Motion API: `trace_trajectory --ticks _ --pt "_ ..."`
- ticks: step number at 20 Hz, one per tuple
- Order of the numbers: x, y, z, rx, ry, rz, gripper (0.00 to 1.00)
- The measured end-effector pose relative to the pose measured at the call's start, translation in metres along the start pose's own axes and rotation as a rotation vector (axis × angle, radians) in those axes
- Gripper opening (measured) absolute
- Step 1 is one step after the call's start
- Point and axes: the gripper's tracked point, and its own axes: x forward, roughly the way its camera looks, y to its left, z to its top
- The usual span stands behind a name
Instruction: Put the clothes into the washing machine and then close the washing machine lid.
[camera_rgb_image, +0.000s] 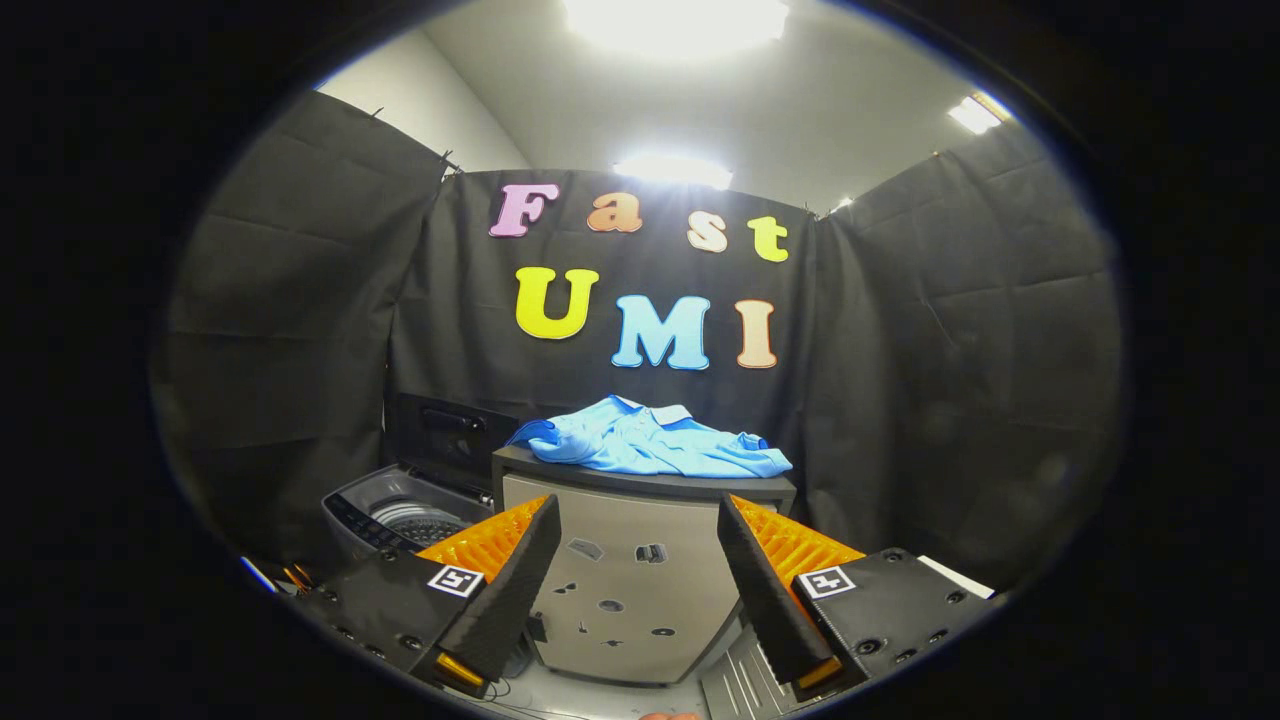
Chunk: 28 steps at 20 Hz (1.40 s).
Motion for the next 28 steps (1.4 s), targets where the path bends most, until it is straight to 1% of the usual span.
trace_trajectory --ticks 10,14,17,20,24,28 --pt "0.0 -0.001 0.003 0.005 -0.006 -0.019 0.98" --pt "0.002 -0.003 0.007 0.008 -0.018 -0.039 0.98" --pt "0.014 -0.011 0.014 0.009 -0.014 -0.053 0.98" --pt "0.026 -0.023 0.027 -0.018 -0.035 -0.063 0.98" --pt "0.059 -0.039 0.04 -0.016 -0.027 -0.051 0.98" --pt "0.115 -0.045 0.054 -0.033 -0.016 -0.014 0.98"
